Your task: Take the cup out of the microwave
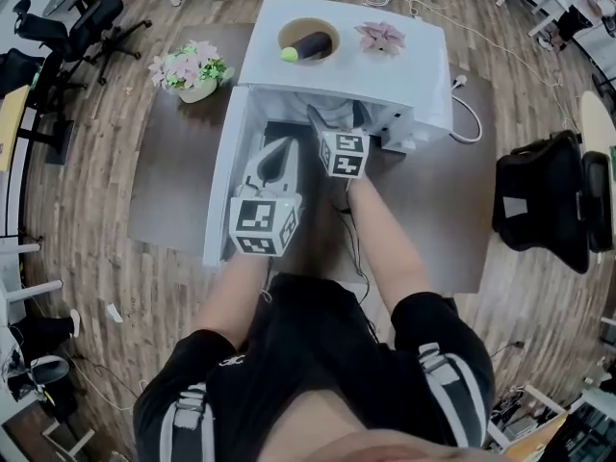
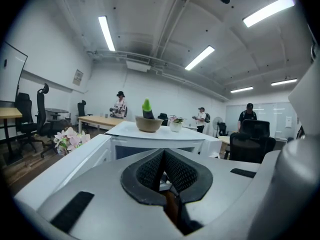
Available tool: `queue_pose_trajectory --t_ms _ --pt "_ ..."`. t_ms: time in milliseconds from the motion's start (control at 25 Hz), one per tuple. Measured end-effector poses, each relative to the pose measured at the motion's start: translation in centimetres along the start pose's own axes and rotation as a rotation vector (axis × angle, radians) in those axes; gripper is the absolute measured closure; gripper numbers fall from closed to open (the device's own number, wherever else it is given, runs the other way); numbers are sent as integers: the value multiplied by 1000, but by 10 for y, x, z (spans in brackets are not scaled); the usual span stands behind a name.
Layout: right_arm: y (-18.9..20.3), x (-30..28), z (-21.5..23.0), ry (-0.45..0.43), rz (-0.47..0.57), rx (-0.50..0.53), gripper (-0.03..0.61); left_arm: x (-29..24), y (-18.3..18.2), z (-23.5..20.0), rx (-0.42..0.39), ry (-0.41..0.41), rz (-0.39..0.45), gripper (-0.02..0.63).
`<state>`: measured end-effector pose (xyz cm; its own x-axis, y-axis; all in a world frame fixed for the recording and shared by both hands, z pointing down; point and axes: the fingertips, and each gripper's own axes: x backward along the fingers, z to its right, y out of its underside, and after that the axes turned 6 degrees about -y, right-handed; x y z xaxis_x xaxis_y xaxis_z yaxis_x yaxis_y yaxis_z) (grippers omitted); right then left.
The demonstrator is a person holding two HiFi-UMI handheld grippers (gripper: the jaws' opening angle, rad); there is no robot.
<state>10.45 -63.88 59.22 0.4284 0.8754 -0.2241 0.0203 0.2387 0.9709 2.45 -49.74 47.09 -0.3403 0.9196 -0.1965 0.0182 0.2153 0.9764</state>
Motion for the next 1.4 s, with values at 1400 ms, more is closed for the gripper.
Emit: queue_pose_trajectory --t_ms 1400 --pt "10 75 -30 -19 -29 -9 195 36 0 9 -35 49 -5 614"
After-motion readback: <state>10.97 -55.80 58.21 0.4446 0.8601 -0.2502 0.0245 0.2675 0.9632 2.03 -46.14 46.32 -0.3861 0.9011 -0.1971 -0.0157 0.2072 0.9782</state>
